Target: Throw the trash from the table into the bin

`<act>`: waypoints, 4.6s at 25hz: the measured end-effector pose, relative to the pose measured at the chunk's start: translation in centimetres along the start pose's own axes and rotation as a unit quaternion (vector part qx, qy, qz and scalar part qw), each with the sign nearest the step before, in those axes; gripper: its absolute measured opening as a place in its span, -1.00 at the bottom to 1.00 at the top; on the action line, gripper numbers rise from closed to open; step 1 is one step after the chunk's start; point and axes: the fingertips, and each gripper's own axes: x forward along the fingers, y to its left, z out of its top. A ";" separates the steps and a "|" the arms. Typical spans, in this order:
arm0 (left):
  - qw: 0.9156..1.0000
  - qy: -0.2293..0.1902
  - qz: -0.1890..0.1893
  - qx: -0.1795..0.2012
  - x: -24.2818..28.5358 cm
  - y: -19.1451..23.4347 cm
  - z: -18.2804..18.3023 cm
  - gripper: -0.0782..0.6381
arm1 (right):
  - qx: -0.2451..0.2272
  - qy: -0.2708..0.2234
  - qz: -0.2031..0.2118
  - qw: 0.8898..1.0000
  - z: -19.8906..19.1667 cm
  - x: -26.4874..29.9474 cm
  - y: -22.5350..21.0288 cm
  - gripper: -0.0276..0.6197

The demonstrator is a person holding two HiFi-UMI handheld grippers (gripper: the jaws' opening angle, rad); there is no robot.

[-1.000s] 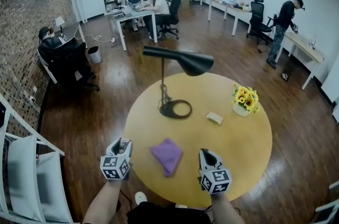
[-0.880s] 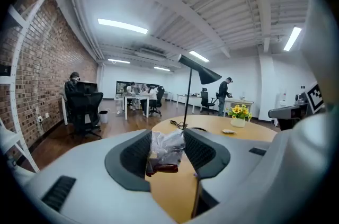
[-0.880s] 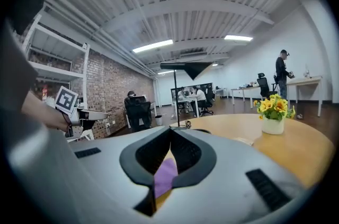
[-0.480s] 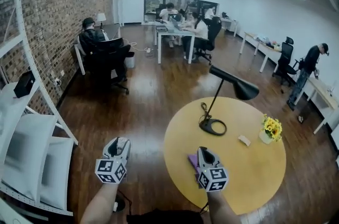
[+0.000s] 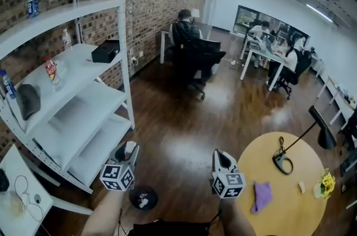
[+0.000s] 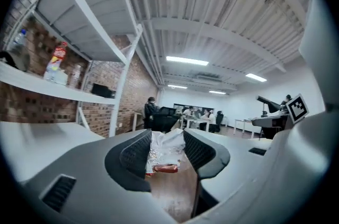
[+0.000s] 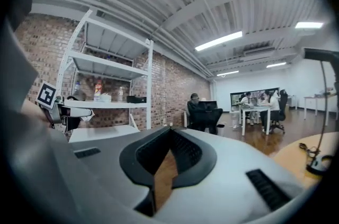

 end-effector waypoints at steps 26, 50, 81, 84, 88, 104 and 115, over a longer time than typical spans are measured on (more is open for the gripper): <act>0.968 0.147 0.162 -0.122 -12.1 9.2 -16.6 -0.28 | -0.005 0.192 0.180 0.965 -13.2 7.8 15.9 -0.91; 0.924 0.305 0.182 -0.142 -11.0 4.6 -37.3 -0.13 | -0.022 0.361 0.259 0.896 -30.3 6.1 13.2 -0.91; 0.980 0.140 0.107 -0.094 -12.4 5.7 -13.9 -0.77 | 0.046 0.192 0.185 0.963 -14.0 6.1 14.5 -0.91; 0.989 0.103 0.086 -0.065 -10.7 5.6 -10.0 -0.77 | 0.059 0.148 0.158 0.975 -10.6 5.3 12.9 -0.91; 0.996 0.058 0.048 -0.053 -7.2 3.7 -6.2 -0.77 | 0.063 0.095 0.126 0.985 -6.4 2.6 9.1 -0.91; 0.961 0.037 -0.261 -0.082 10.1 -31.6 -6.9 -0.77 | 0.108 -0.018 -0.252 0.962 -1.8 -25.8 -25.4 -0.91; 0.907 0.043 -0.411 -0.077 9.9 -54.7 -8.2 -0.77 | 0.104 -0.034 -0.383 0.917 -4.0 -43.5 -35.7 -0.91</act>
